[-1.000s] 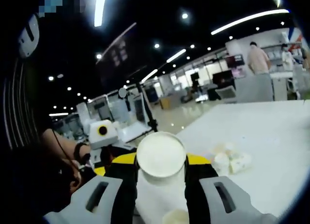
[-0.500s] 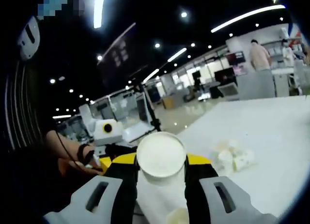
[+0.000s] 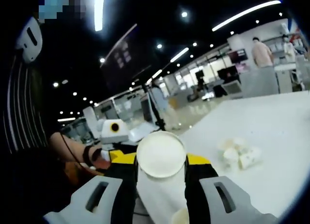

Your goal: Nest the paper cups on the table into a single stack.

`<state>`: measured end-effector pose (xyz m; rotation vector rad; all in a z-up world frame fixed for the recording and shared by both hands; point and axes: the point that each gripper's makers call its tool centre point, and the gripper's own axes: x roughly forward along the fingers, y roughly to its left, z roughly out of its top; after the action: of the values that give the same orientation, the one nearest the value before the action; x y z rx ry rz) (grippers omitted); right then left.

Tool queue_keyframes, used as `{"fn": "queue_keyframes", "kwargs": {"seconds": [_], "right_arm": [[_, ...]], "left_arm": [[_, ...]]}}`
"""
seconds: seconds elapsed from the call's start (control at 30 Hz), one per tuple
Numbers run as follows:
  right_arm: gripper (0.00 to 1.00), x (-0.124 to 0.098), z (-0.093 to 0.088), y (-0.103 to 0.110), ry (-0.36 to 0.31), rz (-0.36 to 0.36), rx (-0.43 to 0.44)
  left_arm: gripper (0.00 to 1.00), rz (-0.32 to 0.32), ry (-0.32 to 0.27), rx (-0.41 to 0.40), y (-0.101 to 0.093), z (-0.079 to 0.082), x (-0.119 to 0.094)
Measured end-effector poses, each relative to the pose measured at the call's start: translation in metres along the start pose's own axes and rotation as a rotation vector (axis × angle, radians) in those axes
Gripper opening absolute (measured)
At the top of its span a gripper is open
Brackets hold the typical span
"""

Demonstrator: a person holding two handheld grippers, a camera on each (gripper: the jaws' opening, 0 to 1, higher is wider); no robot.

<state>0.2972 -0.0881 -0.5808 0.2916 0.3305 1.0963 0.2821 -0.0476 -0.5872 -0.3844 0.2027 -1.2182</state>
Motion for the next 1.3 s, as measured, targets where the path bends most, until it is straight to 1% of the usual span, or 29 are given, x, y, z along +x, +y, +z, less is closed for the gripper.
{"fn": "queue_keyframes", "kwargs": {"seconds": [0.1, 0.43, 0.73, 0.93, 1.0, 1.3], "right_arm": [[0.34, 0.0, 0.0, 0.002, -0.001, 0.009, -0.003], [0.34, -0.003, -0.001, 0.005, -0.003, 0.026, 0.001], [0.34, -0.003, -0.003, 0.008, -0.002, 0.042, 0.004], [0.34, -0.003, -0.003, 0.012, -0.005, 0.061, 0.004], [0.34, -0.004, -0.003, 0.013, -0.007, 0.06, 0.002], [0.34, -0.006, -0.007, 0.015, -0.005, 0.073, 0.02]], "left_arm": [[0.27, -0.011, 0.001, -0.016, -0.001, 0.0, -0.001], [0.23, -0.019, -0.001, -0.027, -0.002, 0.001, -0.005], [0.15, -0.028, -0.007, -0.045, -0.003, 0.003, -0.008], [0.1, -0.037, -0.027, -0.067, -0.004, 0.007, -0.011], [0.1, -0.038, -0.033, -0.067, -0.005, 0.008, -0.011], [0.08, -0.058, -0.021, -0.076, -0.009, 0.007, -0.012]]}}
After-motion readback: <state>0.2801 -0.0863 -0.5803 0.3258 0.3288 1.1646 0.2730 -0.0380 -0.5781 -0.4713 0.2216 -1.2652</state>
